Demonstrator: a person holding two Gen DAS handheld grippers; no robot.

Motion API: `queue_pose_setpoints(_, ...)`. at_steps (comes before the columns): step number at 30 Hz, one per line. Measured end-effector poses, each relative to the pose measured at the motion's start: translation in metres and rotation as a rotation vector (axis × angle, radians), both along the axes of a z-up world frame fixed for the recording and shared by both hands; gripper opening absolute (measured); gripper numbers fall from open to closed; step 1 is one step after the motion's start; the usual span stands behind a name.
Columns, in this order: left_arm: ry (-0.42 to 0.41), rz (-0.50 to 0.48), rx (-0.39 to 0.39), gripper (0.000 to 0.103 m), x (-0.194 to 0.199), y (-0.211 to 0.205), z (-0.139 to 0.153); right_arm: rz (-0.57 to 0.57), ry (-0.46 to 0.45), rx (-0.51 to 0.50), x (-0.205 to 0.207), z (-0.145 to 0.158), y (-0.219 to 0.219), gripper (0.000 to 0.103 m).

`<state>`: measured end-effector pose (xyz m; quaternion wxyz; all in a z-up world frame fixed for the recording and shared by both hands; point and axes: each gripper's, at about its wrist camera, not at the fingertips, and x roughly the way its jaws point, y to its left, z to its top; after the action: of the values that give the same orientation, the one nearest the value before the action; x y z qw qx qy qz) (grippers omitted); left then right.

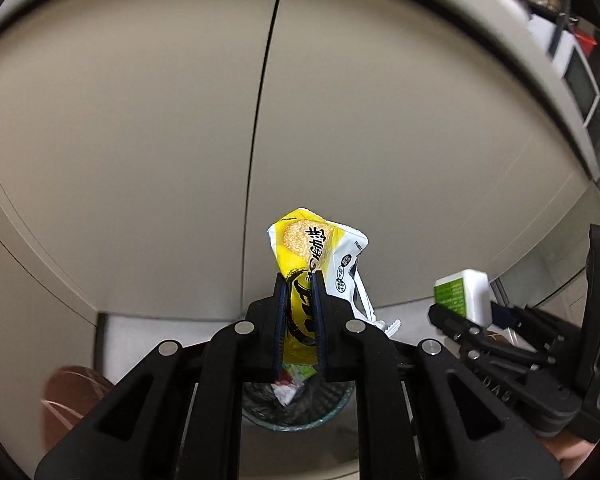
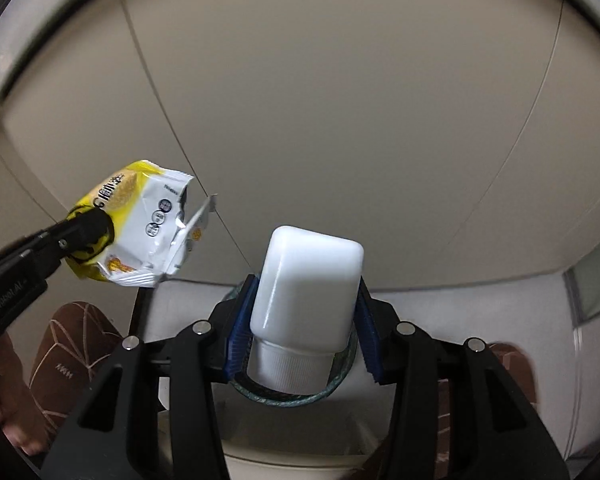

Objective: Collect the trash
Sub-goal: 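Carry the snack bag and white bottle down over the wastebasket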

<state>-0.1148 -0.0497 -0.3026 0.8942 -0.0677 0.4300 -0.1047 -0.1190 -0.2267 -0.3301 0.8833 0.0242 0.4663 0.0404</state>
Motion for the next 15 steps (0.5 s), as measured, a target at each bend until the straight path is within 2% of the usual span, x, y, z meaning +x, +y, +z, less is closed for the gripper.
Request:
queue_pose_setpoints(2, 0.052, 0.002, -0.009, 0.011, 0.011, -0.004, -0.026, -0.007, 0.024, -0.007, 0.008, -0.019, 0.002, 0.044)
queue_pose_setpoints(6, 0.1, -0.012, 0.03, 0.012, 0.027, -0.012, -0.072, -0.013, 0.075, -0.035, 0.024, -0.06, 0.002, 0.044)
queue_pose_setpoints(9, 0.164, -0.019, 0.024, 0.012, 0.033, -0.012, -0.108, -0.029, 0.128, -0.007, 0.031, -0.089, -0.005, 0.044)
queue_pose_setpoints(15, 0.268, -0.033, 0.041, 0.011, 0.048, -0.015, -0.158, -0.033, 0.19, -0.015, 0.049, -0.124, -0.01, 0.044)
